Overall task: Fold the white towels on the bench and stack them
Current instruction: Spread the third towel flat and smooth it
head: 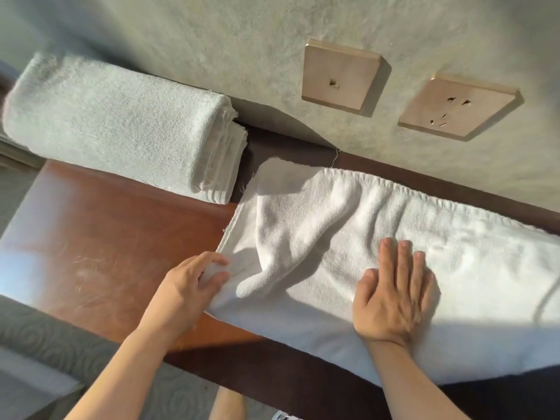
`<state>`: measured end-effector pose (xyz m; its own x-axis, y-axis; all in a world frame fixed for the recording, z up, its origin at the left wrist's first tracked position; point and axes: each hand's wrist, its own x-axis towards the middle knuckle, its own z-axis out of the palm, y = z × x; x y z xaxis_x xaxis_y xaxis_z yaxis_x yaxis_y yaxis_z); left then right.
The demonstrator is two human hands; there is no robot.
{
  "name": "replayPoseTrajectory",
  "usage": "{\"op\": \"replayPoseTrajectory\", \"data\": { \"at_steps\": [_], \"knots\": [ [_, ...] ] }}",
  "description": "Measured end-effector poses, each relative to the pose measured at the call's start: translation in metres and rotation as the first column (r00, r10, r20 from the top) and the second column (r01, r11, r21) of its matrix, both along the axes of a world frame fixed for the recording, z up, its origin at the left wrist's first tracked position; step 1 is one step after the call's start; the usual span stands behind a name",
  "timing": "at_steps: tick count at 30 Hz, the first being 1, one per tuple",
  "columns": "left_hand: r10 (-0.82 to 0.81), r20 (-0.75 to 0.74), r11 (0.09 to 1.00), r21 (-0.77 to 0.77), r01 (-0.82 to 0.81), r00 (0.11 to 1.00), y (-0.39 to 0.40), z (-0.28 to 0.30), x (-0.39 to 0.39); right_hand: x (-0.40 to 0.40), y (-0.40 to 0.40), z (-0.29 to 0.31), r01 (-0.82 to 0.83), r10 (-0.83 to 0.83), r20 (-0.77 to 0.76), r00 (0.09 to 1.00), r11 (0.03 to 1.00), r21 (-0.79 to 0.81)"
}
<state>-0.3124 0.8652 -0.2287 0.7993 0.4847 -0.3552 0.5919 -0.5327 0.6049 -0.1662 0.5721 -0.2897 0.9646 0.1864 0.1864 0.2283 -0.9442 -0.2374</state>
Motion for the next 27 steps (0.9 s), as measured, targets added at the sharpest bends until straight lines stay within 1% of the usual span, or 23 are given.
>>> {"op": "replayPoseTrajectory", "data": {
  "at_steps": [2, 4, 5, 6, 7, 8, 9, 10, 12, 14, 15, 17, 18, 21, 22, 24, 25, 27],
  "knots": [
    [0.013, 0.028, 0.992, 0.127, -0.016, 1.000, -0.004, -0.002, -0.005, -0.001, 0.000, 0.000, 0.001, -0.001, -0.005, 1.000, 1.000, 0.003],
    [0.042, 0.098, 0.958, 0.279, -0.068, 0.994, -0.012, -0.004, -0.005, -0.001, 0.000, 0.001, 0.002, -0.002, 0.001, 1.000, 1.000, -0.003],
    [0.031, 0.125, 0.947, 0.315, -0.069, 0.992, -0.016, -0.003, -0.002, -0.001, 0.001, 0.001, 0.002, -0.002, 0.006, 1.000, 1.000, -0.008],
    [0.003, 0.112, 0.956, 0.291, -0.035, 0.994, -0.019, 0.000, 0.001, -0.001, 0.001, 0.001, 0.002, -0.002, 0.008, 1.000, 1.000, -0.011],
    [-0.033, 0.061, 0.976, 0.215, 0.019, 0.998, -0.022, 0.002, 0.004, -0.001, 0.000, 0.001, 0.001, -0.001, 0.006, 1.000, 1.000, -0.010],
    [-0.056, -0.015, 0.993, 0.099, 0.057, 0.998, -0.023, 0.005, 0.007, -0.001, 0.000, 0.002, 0.001, -0.001, 0.004, 1.000, 1.000, -0.008],
    [-0.062, -0.091, 0.998, -0.004, 0.062, 0.994, -0.024, 0.007, 0.008, -0.002, -0.001, 0.002, 0.001, -0.001, 0.007, 1.000, 1.000, -0.008],
    [-0.070, -0.161, 0.997, -0.043, 0.064, 0.984, -0.024, 0.009, 0.008, -0.002, -0.001, 0.002, 0.000, 0.000, 0.013, 1.000, 1.000, -0.009],
    [-0.114, -0.241, 0.993, 0.009, 0.120, 0.964, -0.023, 0.013, 0.008, -0.002, 0.000, 0.003, -0.002, 0.002, 0.021, 1.000, 1.000, 0.000],
    [-0.172, -0.250, 0.980, 0.052, 0.191, 0.953, -0.020, 0.017, 0.007, -0.001, 0.001, 0.003, 0.002, -0.002, 0.023, 1.000, 1.000, 0.005],
    [-0.177, -0.248, 0.981, 0.032, 0.191, 0.952, -0.019, 0.018, 0.006, -0.001, 0.002, 0.003, 0.005, -0.005, 0.022, 1.000, 1.000, 0.003],
    [-0.142, -0.250, 0.990, -0.050, 0.134, 0.958, -0.014, 0.021, 0.002, -0.002, 0.002, 0.005, 0.005, -0.005, 0.019, 1.000, 1.000, -0.003],
    [-0.119, -0.222, 0.991, -0.086, 0.102, 0.968, -0.013, 0.021, -0.001, -0.002, 0.003, 0.005, 0.005, -0.005, 0.014, 1.000, 1.000, -0.003],
    [0.032, -0.064, 0.995, -0.097, -0.038, 0.997, -0.005, 0.019, -0.014, -0.002, 0.004, 0.008, 0.012, -0.012, -0.010, 1.000, 1.000, 0.005],
    [0.063, -0.078, 0.995, -0.073, -0.068, 0.995, -0.003, 0.019, -0.018, -0.003, 0.004, 0.009, 0.008, -0.008, -0.013, 1.000, 1.000, 0.004],
    [0.036, -0.194, 0.999, -0.002, -0.037, 0.980, -0.004, 0.016, -0.022, -0.004, 0.005, 0.010, -0.001, 0.001, -0.005, 1.000, 1.000, 0.000],
    [0.021, -0.245, 1.000, 0.015, -0.017, 0.969, -0.006, 0.013, -0.022, -0.003, 0.004, 0.010, -0.004, 0.004, 0.002, 1.000, 1.000, -0.004],
    [0.037, -0.294, 0.999, 0.022, -0.032, 0.955, -0.005, 0.013, -0.012, -0.003, 0.004, 0.008, -0.012, 0.012, 0.026, 1.000, 1.000, -0.009]
  ]
}}
